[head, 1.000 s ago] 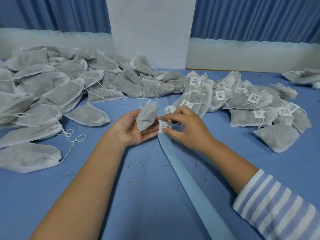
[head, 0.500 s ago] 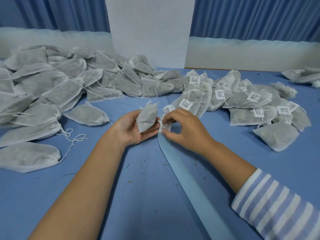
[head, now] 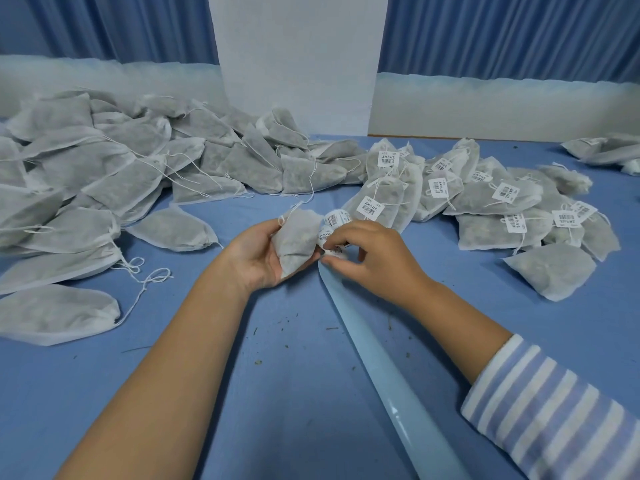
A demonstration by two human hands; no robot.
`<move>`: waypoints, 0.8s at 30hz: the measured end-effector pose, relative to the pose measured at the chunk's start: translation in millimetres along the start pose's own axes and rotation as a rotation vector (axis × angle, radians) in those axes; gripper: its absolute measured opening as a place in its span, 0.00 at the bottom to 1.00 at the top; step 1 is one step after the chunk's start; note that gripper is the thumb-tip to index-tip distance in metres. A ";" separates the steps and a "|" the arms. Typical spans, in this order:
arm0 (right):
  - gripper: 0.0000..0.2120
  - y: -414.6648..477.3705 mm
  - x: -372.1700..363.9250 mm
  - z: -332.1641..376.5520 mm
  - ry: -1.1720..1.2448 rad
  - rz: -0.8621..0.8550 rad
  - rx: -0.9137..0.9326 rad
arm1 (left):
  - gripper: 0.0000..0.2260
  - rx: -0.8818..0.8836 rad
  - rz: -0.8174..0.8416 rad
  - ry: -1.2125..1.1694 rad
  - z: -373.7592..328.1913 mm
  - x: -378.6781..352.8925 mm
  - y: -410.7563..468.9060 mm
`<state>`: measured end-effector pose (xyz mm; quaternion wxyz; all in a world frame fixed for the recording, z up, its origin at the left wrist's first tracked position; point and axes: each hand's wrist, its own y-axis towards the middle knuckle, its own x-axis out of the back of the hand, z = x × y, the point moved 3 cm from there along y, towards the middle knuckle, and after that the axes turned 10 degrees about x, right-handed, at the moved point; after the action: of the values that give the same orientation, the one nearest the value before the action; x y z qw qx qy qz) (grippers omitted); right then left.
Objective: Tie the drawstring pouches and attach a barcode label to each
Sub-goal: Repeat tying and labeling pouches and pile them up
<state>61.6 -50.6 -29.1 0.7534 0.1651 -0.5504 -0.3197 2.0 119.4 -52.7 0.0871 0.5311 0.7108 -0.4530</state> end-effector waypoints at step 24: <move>0.08 1.3 -9.1 -7.4 0.571 -0.106 -0.307 | 0.12 -0.057 -0.029 0.025 -2.4 7.5 6.0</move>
<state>67.2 -44.4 -37.4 0.8757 0.1611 -0.2531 -0.3783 4.8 126.5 -59.2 0.0867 0.5236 0.7322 -0.4269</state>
